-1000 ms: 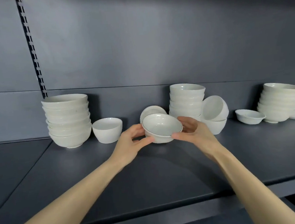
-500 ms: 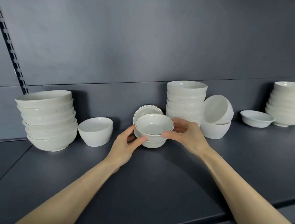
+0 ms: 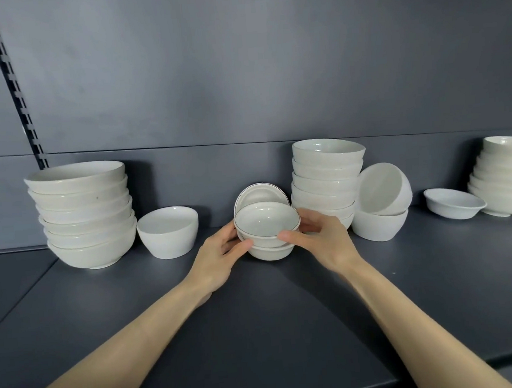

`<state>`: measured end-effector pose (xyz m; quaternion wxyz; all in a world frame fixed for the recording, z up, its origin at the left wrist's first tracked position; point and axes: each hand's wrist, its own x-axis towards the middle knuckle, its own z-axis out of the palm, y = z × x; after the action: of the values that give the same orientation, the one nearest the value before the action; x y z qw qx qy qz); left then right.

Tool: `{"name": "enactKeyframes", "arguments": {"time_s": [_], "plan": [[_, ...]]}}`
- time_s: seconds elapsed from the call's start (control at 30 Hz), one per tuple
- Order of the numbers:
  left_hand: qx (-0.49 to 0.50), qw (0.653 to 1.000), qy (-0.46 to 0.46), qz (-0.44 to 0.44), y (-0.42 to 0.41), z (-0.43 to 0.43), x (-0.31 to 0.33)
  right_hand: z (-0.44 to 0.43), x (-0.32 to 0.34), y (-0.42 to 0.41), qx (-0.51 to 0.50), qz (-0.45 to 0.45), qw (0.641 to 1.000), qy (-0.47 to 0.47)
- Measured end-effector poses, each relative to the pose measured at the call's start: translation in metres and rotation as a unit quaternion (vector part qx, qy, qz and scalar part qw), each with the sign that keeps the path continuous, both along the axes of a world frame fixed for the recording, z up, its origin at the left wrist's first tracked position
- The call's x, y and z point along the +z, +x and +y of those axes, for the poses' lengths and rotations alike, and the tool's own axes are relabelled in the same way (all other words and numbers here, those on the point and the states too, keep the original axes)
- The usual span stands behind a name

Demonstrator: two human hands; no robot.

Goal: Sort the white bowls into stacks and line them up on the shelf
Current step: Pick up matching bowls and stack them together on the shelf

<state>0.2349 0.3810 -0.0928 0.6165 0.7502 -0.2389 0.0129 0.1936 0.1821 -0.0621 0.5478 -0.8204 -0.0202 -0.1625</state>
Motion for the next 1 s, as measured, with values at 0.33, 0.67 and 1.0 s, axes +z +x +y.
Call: {"name": "enactKeyframes", "arguments": {"time_s": [0.33, 0.67, 1.0], "plan": [[-0.019, 1.0, 0.018, 0.017, -0.002, 0.001, 0.003, 0.0, -0.004, -0.002, -0.027, -0.007, 0.999, -0.026], [0.018, 0.999, 0.022, 0.015, -0.004, -0.001, 0.004, 0.0, -0.005, -0.003, -0.035, -0.009, 0.999, -0.003], [0.127, 0.992, 0.014, -0.012, 0.006, 0.003, 0.022, 0.0, -0.005, -0.004, -0.038, -0.011, 0.999, 0.006]]}}
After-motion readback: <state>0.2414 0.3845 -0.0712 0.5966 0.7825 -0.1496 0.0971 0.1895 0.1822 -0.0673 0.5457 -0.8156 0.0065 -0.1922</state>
